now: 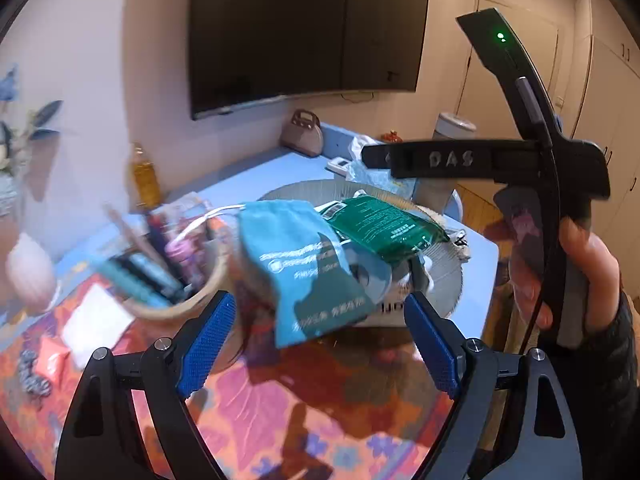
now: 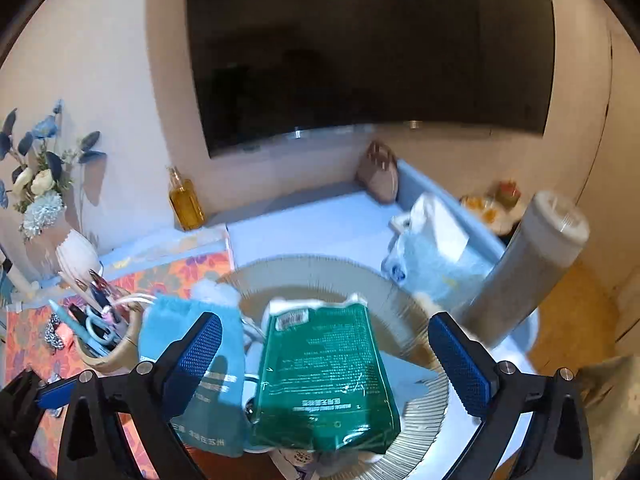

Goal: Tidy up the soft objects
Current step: 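Carry the pouch and wipes pack to the glass bowl and open both tools, then return both tools to the floral table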

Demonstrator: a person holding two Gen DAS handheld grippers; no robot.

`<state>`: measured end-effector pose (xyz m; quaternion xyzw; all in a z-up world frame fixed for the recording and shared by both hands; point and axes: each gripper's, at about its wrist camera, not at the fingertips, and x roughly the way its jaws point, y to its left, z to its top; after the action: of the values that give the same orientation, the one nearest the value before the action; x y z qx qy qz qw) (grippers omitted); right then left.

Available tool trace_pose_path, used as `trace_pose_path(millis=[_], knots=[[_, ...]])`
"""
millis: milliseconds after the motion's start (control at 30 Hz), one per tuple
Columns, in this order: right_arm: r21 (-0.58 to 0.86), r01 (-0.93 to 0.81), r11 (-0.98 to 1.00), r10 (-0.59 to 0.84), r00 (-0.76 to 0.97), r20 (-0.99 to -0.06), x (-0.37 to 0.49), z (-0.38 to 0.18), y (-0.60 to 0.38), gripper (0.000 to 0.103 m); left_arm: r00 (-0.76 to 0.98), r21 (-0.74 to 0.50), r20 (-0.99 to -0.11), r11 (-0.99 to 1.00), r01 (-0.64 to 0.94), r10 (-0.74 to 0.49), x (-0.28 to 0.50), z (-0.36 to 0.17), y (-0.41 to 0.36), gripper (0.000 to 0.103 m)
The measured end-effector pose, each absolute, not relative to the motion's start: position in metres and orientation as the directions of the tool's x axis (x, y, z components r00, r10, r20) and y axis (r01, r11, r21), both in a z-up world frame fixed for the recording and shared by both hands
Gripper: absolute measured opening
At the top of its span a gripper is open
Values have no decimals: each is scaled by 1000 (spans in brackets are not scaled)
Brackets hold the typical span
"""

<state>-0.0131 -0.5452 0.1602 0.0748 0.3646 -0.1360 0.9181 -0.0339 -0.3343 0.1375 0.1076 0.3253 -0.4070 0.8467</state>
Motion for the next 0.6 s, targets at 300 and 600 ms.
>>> trace_pose_path(millis=[300,600], knots=[[183,224,957,-90,833,-545,-85,189,-492,103,610,-96,-517,749,656,-601,-63,175,-210,86],[274,-104,956,224,863,-453,-92,180,-352,103,884,28,-445,984,177,-146,-82,218,-58,88]])
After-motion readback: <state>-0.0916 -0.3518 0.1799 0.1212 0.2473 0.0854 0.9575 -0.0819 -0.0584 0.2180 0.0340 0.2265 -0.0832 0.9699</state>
